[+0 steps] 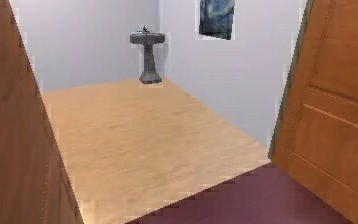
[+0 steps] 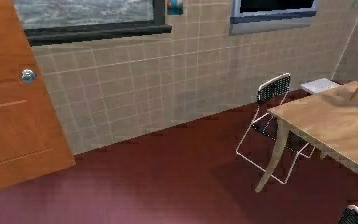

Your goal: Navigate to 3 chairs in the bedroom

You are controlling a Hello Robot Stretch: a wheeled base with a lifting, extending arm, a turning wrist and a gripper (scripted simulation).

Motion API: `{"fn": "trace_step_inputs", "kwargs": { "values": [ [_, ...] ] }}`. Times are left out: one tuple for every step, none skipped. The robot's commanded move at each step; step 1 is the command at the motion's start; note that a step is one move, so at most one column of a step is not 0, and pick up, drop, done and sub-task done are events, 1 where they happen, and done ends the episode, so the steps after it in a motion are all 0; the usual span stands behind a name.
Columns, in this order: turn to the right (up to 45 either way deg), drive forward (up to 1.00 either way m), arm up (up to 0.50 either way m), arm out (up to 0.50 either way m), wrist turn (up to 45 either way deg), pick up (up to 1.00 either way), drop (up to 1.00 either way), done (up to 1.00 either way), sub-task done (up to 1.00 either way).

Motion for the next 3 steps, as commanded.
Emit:
{"fn": "trace_step_inputs", "kwargs": {
  "values": [
    [45.0,0.00,0.00,0.00,0.0,0.00,0.00,0.00,0.00],
    [15.0,0.00,0.00,0.00,0.0,0.00,0.00,0.00,0.00],
    [0.0,0.45,0.00,0.00,0.0,0.00,0.00,0.00,0.00]
  ]
}}
